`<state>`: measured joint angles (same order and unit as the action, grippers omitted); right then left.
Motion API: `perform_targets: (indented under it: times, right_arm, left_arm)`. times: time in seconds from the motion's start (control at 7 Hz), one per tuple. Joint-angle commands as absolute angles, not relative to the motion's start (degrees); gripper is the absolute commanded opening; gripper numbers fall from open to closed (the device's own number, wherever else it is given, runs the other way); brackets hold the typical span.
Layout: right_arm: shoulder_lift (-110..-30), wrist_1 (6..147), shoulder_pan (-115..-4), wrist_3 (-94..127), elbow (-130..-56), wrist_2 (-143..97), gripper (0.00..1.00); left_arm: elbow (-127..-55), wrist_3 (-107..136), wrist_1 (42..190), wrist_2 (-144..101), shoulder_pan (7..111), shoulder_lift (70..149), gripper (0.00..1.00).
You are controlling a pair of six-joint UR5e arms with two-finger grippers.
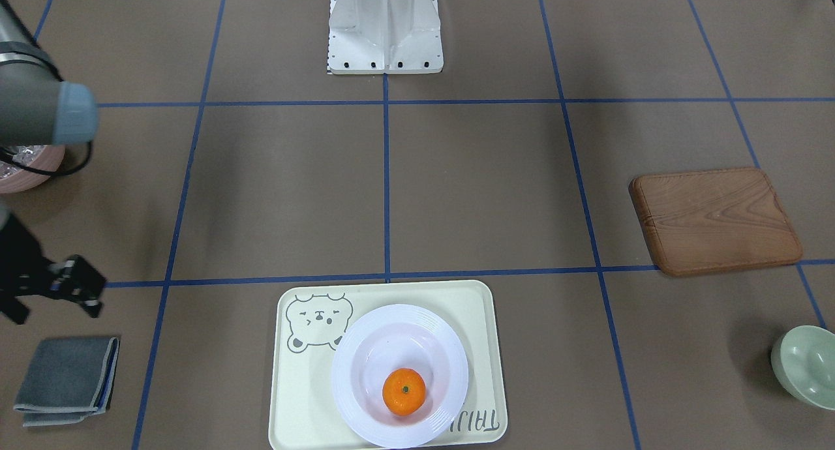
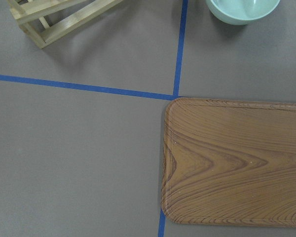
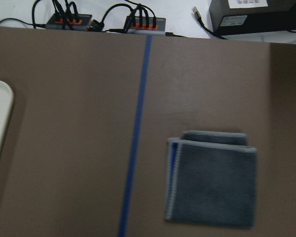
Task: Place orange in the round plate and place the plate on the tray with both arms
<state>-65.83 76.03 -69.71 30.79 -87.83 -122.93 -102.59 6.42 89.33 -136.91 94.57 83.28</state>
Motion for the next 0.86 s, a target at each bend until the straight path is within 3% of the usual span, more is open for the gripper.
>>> perform_targets:
  times: [0.0, 0.29, 0.71]
  right_arm:
    - [-72.05, 84.42, -82.22, 5.10, -88.24, -129.63, 1.00]
    - [-77.23, 88.40, -88.12, -2.96, -88.94, -130.60, 1.00]
    - [-83.03, 100.51, -88.42, -7.02, -97.62, -129.74, 1.00]
  left_arm:
    - [-103.01, 6.15, 89.38, -136.85, 93.78, 83.32, 0.98]
    - [-103.01, -0.77, 88.86, -135.62, 93.69, 83.23, 0.99]
    - [-103.09, -0.88, 88.68, -136.31, 94.48, 82.36, 0.98]
